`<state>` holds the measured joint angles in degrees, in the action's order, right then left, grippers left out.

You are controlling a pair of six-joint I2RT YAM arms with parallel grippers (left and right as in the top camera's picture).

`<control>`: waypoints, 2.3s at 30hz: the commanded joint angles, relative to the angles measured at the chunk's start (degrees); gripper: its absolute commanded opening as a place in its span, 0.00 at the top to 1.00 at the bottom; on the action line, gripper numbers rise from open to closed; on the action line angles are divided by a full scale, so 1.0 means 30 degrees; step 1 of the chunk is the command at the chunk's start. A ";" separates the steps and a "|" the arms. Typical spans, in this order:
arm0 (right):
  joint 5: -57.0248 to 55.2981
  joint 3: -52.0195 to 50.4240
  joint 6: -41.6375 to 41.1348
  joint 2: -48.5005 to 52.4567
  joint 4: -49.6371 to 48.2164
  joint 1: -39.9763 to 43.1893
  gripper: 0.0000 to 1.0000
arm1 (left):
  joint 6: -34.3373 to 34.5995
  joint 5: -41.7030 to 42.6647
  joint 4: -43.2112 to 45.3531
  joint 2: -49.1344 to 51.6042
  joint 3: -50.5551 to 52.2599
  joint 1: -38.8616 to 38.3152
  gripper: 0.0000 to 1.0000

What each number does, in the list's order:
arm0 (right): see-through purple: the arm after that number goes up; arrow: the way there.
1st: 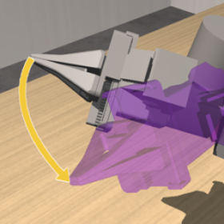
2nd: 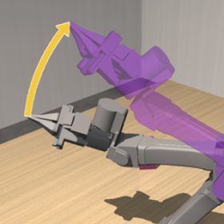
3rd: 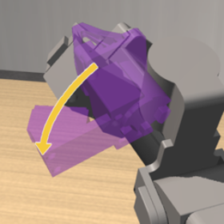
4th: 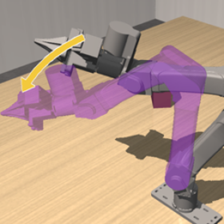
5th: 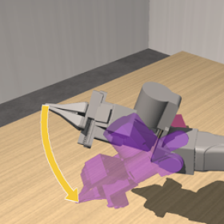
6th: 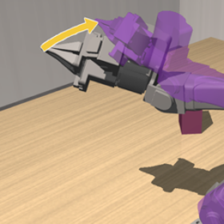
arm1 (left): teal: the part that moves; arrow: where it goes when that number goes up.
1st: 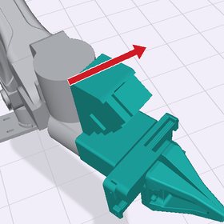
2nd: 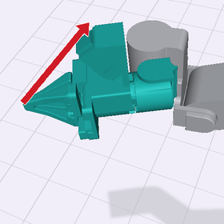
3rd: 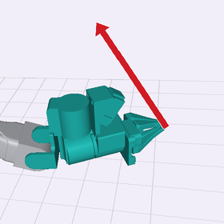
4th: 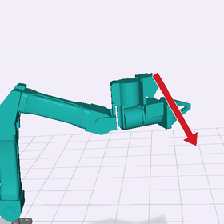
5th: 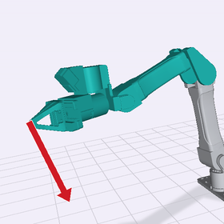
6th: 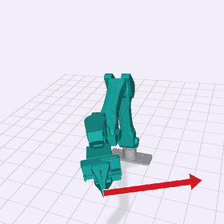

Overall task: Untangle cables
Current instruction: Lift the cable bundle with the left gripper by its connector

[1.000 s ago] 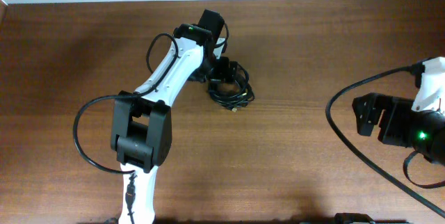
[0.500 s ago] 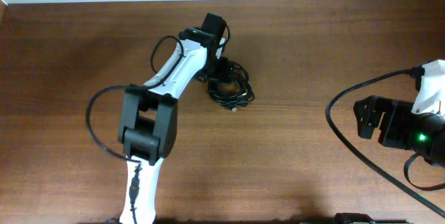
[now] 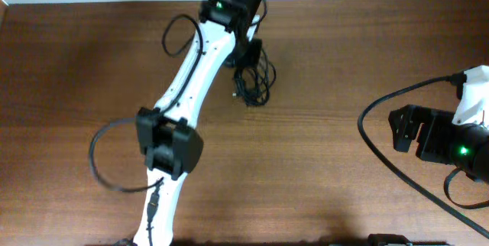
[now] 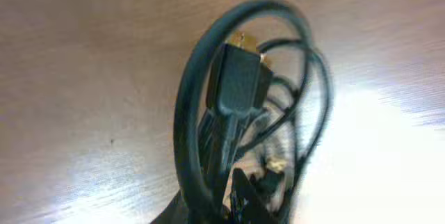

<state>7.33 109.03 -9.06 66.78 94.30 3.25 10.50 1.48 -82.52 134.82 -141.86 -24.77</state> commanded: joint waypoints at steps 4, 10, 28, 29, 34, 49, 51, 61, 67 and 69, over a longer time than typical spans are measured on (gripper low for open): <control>-0.0189 -0.1596 -0.0066 0.0007 -0.0823 0.0051 0.01 | 0.0044 -0.1071 -0.3774 -0.0357 -0.9420 -0.1304 0.86; -0.0189 -0.1916 -0.0058 0.0007 -0.1246 0.0051 0.01 | 0.0044 -0.1574 -0.3854 0.0313 -0.8153 -0.1785 1.00; -0.0189 -0.1916 -0.0051 0.0153 -0.1209 0.0051 0.01 | 0.7825 -0.6309 -0.2535 0.2987 -0.0415 -0.0437 0.57; -0.0189 -0.1916 -0.0051 0.0153 -0.1209 0.0051 0.01 | 0.8655 -0.6302 -0.2200 0.2987 -0.0415 -0.0437 0.57; -0.0182 -0.1916 0.0226 0.0153 -0.0991 0.0051 0.01 | 1.1737 -0.6470 0.0743 0.2987 0.0750 -0.0430 0.63; -0.0182 -0.1923 0.0226 0.0153 -0.0925 0.0051 0.01 | 1.2990 -0.7475 0.2317 0.3002 0.4211 0.0117 0.59; -0.0182 -0.1923 0.0226 0.0153 -0.0925 0.0051 0.01 | 1.2990 -0.7431 0.2455 0.3002 0.4211 0.0117 0.68; -0.0182 -0.1923 0.0233 0.0153 -0.0954 0.0051 0.01 | 0.9238 -0.6994 0.1093 0.0160 0.2448 -0.0066 1.00; -0.0146 -0.1923 0.0219 0.0408 -0.1107 0.0051 0.01 | 0.5042 -0.6790 0.1413 -0.9712 -0.0758 -0.2586 1.00; 0.0095 -0.1923 0.0219 0.0612 -0.1115 0.0051 0.02 | 0.4626 -0.6761 0.1428 -1.2218 -0.0758 -0.3147 1.00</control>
<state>7.33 103.42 -8.80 67.75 91.13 3.25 28.97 -18.76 -78.11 109.19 -142.91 -32.18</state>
